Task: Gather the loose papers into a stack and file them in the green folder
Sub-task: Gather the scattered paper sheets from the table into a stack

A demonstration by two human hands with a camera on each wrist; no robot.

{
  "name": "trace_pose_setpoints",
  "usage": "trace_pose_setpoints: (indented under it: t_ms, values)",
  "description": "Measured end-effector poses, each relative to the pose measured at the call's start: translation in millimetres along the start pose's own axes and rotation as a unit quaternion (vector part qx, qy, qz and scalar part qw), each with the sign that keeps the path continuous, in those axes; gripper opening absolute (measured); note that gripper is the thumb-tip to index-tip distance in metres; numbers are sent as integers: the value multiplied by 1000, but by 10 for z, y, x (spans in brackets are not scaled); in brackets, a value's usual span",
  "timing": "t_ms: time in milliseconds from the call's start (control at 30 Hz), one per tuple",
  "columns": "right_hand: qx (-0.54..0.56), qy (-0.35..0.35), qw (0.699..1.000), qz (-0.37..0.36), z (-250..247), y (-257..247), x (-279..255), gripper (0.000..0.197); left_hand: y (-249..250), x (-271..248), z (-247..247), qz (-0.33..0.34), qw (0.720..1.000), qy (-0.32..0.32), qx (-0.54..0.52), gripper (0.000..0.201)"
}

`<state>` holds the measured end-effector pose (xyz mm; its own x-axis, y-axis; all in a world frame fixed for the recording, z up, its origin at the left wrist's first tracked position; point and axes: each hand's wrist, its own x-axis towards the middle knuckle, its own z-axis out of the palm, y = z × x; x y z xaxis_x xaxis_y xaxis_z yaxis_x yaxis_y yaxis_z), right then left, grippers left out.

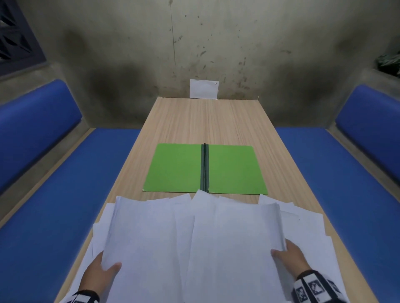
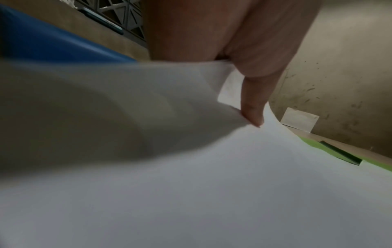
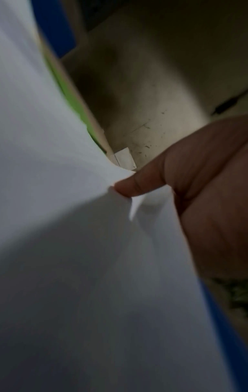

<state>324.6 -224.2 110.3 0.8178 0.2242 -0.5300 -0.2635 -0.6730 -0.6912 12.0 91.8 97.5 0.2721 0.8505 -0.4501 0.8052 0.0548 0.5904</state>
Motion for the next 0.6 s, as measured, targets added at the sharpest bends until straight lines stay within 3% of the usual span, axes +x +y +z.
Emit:
trace_pose_setpoints:
  t_ms: [100,267,500,600]
  values:
    - [-147,8,989,-8,-259,141,133,32,-17,-5,-42,4,999,11,-33,58]
    - [-298,56,951,62,-398,282,255,24,-60,37,-21,-27,1000,4,0,39]
    - [-291,31,954,62,-354,382,305,8,8,8,-6,-94,991,45,89,37]
    - [-246,0,968,59,-348,385,268,6,62,-42,8,-93,993,51,51,33]
